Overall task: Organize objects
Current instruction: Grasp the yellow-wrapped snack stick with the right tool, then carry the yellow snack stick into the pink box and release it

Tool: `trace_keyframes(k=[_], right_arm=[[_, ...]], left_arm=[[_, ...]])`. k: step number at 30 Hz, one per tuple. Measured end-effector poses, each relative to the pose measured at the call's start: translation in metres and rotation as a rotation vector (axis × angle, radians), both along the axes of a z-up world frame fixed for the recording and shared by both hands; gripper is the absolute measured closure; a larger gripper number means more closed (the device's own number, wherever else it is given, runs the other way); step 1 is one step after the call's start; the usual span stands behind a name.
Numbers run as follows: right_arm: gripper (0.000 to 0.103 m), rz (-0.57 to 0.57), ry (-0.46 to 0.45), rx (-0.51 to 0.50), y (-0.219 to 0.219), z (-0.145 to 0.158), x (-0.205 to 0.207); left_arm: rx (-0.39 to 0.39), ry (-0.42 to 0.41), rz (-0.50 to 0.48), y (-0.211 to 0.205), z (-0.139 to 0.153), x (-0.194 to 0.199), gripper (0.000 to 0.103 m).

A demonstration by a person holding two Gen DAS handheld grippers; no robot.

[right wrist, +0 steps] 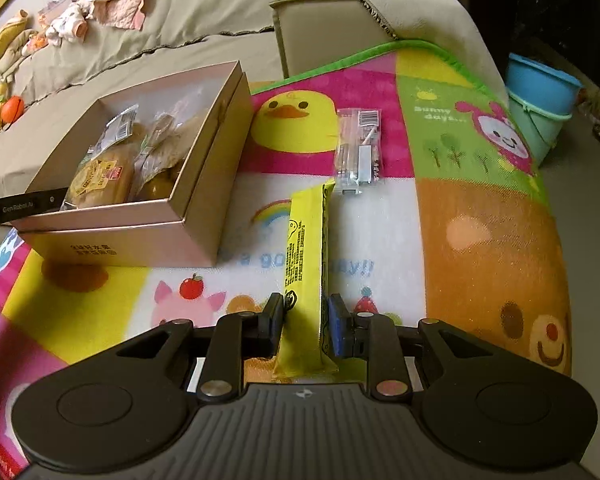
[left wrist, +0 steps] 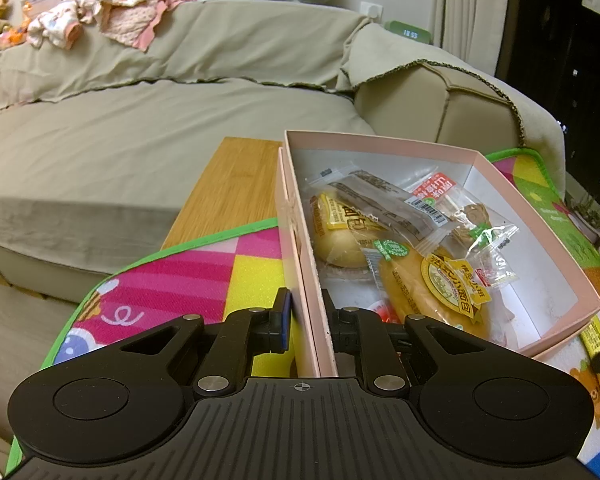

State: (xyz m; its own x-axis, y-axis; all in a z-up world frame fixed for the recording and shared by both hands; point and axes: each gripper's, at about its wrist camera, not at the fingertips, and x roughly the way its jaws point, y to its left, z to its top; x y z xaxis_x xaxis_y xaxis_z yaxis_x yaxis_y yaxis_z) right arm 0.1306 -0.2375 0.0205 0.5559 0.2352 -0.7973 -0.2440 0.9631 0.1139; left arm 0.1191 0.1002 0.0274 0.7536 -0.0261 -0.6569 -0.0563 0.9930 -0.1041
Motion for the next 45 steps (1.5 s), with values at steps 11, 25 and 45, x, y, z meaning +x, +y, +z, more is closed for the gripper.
trace_keyframes(k=[11,25,45], right_arm=[[0.079,0.051,-0.061,-0.089,0.024,-0.001,0.017],[0.079,0.050,-0.216,0.000,0.005,0.107,-0.036],[0.079,0.073,-0.211,0.104,0.086,0.105,0.050]], left_arm=[[0.000,-0.001,0.001,0.000,0.000,0.000,0.087],[-0.006,-0.005,0.000,0.002,0.001,-0.003,0.087],[-0.023,-0.007,-0.009,0.003,0.002,-0.003,0.085]])
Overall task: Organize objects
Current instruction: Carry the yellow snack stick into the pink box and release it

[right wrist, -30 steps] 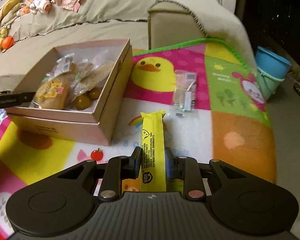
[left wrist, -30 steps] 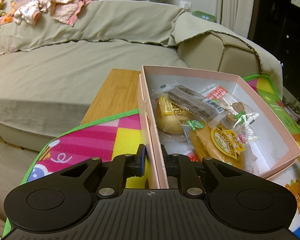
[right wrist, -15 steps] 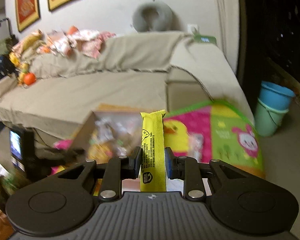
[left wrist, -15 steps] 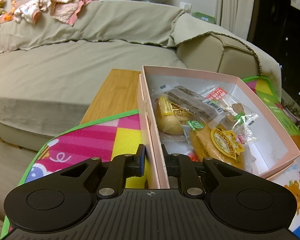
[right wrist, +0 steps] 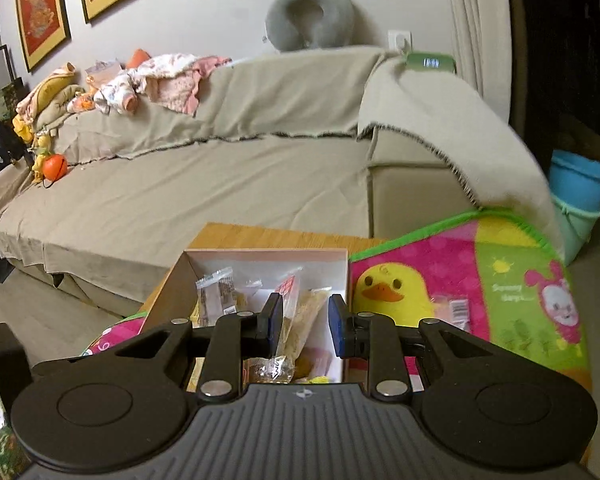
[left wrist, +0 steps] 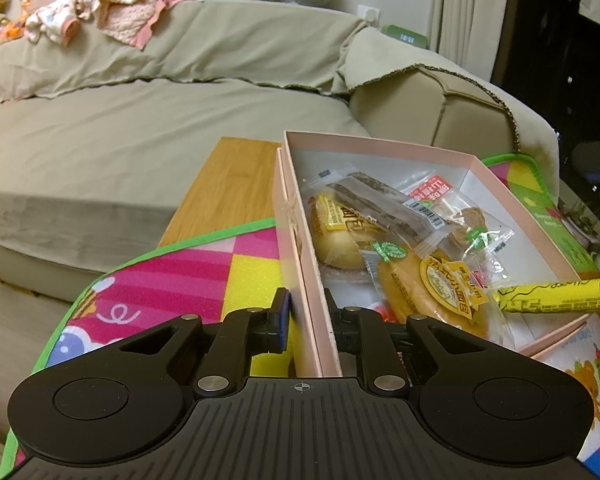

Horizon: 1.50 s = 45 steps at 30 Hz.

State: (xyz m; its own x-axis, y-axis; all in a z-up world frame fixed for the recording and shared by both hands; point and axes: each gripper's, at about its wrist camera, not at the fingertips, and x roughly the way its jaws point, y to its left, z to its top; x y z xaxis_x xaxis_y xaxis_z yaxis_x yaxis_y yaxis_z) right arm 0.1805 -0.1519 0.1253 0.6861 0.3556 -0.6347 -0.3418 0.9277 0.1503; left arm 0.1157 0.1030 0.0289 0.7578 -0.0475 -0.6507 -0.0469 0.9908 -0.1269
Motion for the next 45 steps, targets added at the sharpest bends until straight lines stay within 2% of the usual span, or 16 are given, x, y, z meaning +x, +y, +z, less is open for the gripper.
trace_keyframes(k=[7,9,11,14,16,17,19,24,32,38,41,42,43,45], right_arm=[[0.077,0.065,0.048,-0.058,0.009,-0.018,-0.011],[0.061,0.087,0.055,-0.090,0.010,-0.024,-0.018],[0.051,0.098,0.069,-0.126,0.008,-0.031,-0.025],[0.051,0.110,0.115,-0.150,0.003,-0.043,-0.030],[0.060,0.126,0.124,-0.169,0.002,-0.047,-0.039],[0.070,0.132,0.106,-0.180,0.002,-0.045,-0.044],[0.070,0.140,0.072,-0.209,0.002,-0.039,-0.052],[0.070,0.141,-0.012,-0.186,0.002,-0.012,-0.058],[0.070,0.111,-0.143,-0.165,0.023,0.031,-0.017],[0.070,0.069,-0.251,-0.222,0.050,0.038,0.023],[0.070,0.042,-0.350,-0.266,0.062,0.028,0.035],[0.070,0.039,-0.344,-0.281,0.065,0.023,0.039],[0.070,0.039,-0.298,-0.274,0.065,0.017,0.045],[0.068,0.048,-0.191,-0.202,0.056,0.011,0.052]], left_arm=[[-0.001,0.001,0.001,0.000,0.000,0.001,0.085],[0.000,0.000,0.001,-0.001,0.000,0.001,0.085],[-0.001,0.001,0.000,-0.001,0.000,0.001,0.085],[0.000,0.001,0.001,-0.001,0.000,0.001,0.085],[0.000,0.000,0.001,-0.001,0.000,0.001,0.085],[-0.001,0.001,0.001,-0.001,0.000,0.001,0.085],[0.000,0.001,0.002,-0.001,0.000,0.001,0.085],[0.002,0.001,0.004,-0.003,0.000,0.003,0.085],[0.001,0.000,0.003,-0.003,0.000,0.003,0.085],[0.001,0.000,0.004,-0.003,0.000,0.003,0.085],[0.002,0.000,0.004,-0.003,0.000,0.003,0.085],[0.002,0.000,0.003,-0.003,0.000,0.003,0.085],[0.002,0.000,0.003,-0.004,0.000,0.003,0.085],[0.001,-0.001,0.004,-0.004,0.000,0.003,0.085]])
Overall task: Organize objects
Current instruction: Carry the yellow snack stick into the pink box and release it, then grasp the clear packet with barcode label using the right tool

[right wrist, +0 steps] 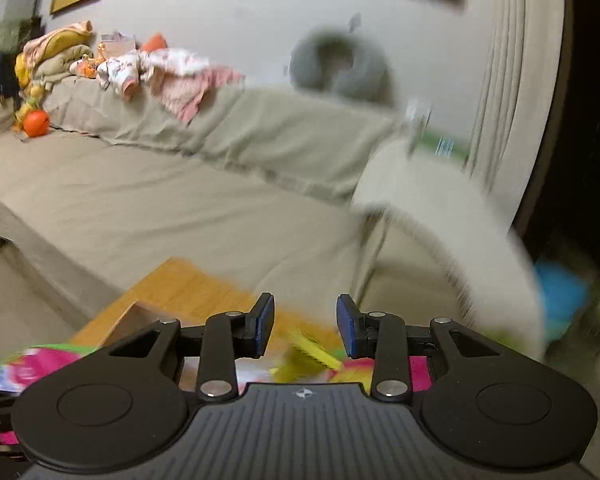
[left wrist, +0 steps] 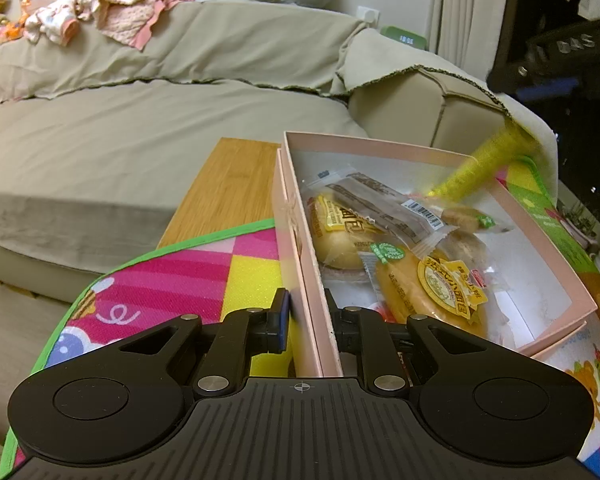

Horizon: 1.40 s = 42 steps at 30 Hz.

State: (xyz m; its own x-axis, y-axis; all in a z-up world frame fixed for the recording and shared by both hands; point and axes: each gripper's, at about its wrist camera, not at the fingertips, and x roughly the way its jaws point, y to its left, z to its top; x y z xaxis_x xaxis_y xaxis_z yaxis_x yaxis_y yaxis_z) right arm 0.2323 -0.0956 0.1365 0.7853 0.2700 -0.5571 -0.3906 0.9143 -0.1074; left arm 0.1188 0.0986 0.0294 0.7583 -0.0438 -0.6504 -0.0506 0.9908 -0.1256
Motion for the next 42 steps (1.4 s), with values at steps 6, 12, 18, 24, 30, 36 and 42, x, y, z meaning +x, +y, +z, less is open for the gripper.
trace_keyframes(k=[6,12,18,24,30,36,42], right_arm=[[0.049,-0.045,0.049,0.152,-0.047,0.013,-0.009],[0.037,-0.088,0.024,0.179,-0.081,0.025,-0.022],[0.034,-0.180,0.063,0.190,-0.114,0.009,-0.011],[0.034,-0.271,0.178,0.149,-0.132,-0.039,0.012],[0.034,-0.339,0.294,0.132,-0.144,-0.087,0.025],[0.034,-0.347,0.355,0.108,-0.140,-0.119,0.027],[0.035,-0.330,0.341,0.050,-0.127,-0.133,0.030]], left_arm=[[-0.002,0.002,0.003,-0.001,0.001,0.002,0.085],[0.002,0.004,0.005,-0.004,0.002,0.004,0.086],[0.004,0.004,0.006,-0.004,0.002,0.005,0.086],[0.005,0.004,0.005,-0.004,0.001,0.005,0.086],[0.008,-0.001,0.002,-0.004,0.001,0.005,0.086],[0.016,-0.008,-0.007,-0.002,-0.002,0.007,0.086],[0.018,-0.006,-0.006,-0.002,-0.003,0.008,0.086]])
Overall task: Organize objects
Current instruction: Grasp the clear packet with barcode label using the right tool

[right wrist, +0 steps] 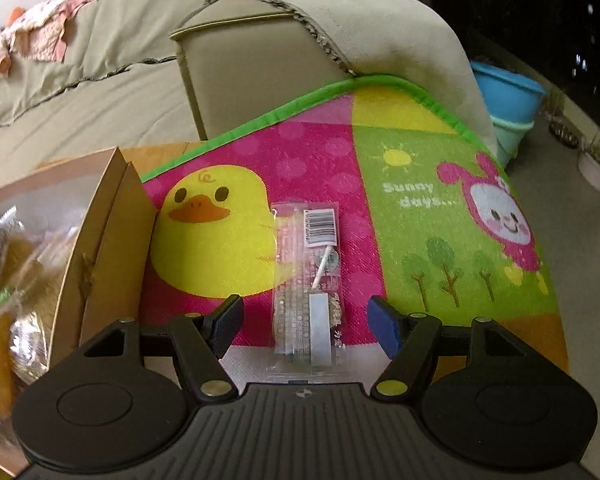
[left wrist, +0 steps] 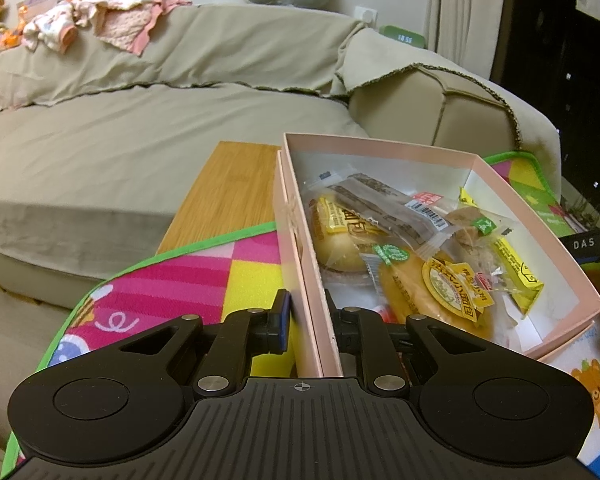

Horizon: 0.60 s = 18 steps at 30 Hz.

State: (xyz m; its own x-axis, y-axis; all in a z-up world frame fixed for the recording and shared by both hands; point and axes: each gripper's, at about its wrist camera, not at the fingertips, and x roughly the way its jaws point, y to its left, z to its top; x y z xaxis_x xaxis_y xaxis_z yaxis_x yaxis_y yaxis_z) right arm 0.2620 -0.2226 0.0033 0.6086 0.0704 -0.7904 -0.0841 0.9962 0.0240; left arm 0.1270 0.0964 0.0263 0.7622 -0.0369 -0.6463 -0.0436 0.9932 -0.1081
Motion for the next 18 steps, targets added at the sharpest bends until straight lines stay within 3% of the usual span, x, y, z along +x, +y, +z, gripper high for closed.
trace_keyframes(k=[5,12,18], right_arm=[[0.062,0.053,-0.011,-0.020,0.006,0.003,-0.008],[0.065,0.075,0.021,-0.004,-0.003,0.011,-0.041],[0.066,0.089,-0.013,0.052,-0.018,0.041,-0.092]], left_arm=[[-0.002,0.002,0.001,0.001,-0.001,0.000,0.086],[-0.002,0.003,0.001,0.001,-0.001,-0.001,0.086],[-0.001,0.002,0.002,0.001,-0.002,-0.002,0.087]])
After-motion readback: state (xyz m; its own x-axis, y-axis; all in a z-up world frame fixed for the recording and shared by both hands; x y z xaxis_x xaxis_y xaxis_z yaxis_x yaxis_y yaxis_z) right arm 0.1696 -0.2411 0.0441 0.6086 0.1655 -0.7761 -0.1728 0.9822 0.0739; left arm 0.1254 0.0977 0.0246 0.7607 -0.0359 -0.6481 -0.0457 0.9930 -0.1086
